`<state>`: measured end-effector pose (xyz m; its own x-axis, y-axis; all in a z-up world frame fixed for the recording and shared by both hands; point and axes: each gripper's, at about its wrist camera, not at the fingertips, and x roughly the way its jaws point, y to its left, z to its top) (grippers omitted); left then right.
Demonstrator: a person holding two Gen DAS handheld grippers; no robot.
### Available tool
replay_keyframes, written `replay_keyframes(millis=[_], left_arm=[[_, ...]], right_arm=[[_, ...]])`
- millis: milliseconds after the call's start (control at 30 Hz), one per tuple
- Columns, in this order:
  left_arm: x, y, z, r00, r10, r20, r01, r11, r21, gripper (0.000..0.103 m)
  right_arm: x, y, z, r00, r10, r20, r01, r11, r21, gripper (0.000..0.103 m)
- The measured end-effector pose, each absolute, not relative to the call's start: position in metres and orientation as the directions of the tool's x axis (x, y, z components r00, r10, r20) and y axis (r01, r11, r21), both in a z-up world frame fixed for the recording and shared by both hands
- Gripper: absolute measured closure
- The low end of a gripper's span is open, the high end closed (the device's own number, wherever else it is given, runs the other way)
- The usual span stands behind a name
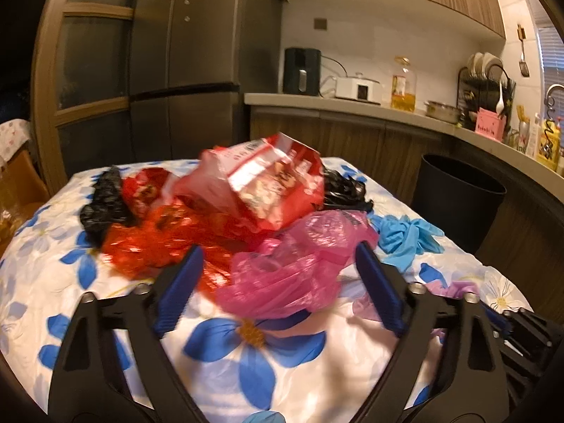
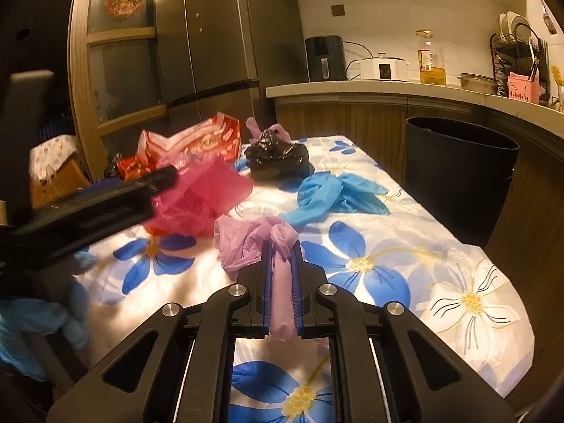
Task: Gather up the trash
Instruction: 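Grasp the pink bag with the left tool while the right tool grasps the purple glove, then carry the pink bag and purple glove with both tools over the black bin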
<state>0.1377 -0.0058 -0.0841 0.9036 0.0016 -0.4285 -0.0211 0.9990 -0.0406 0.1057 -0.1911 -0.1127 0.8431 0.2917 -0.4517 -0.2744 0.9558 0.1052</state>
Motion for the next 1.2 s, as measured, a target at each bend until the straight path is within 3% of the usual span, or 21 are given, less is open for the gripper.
replay_keyframes(millis=[167,233,300,733,933,1200], left_arm=[[0.151,-0.013,-0.096,0.871,-0.016,-0.492,0.001,1.0,-0.031,0.072],[0.15,-0.012,-0.099,0.865,-0.021,-0.501,0.002,0.999,-0.037,0.087],[0.145,-0.01,-0.099,0.867,-0.03,-0.497,0.004,0.999,-0.053,0.093],[0.075,-0.005,-0.068,0.903,-0.083,-0.422,0.047,0.995,-0.093,0.097],[0.083,-0.013,-0.033,0.93,-0.076,-0.36,0.047,0.995,-0.09,0.097],[0.112,-0.034,-0.006,0.933,-0.117,-0.339,0.085,0.991,-0.106,0.097]], right_arm=[[0.104,-0.195,-0.11,0.845,0.291,-0.448,-0.271,0.956,0.11,0.092],[0.102,-0.196,-0.109,0.847,0.291,-0.445,-0.27,0.957,0.111,0.092],[0.101,-0.197,-0.106,0.85,0.291,-0.439,-0.268,0.957,0.113,0.092],[0.088,-0.213,-0.074,0.874,0.303,-0.38,-0.27,0.953,0.137,0.093],[0.091,-0.228,-0.049,0.901,0.288,-0.323,-0.251,0.956,0.152,0.093],[0.106,-0.269,-0.013,0.95,0.202,-0.238,-0.163,0.971,0.173,0.093]])
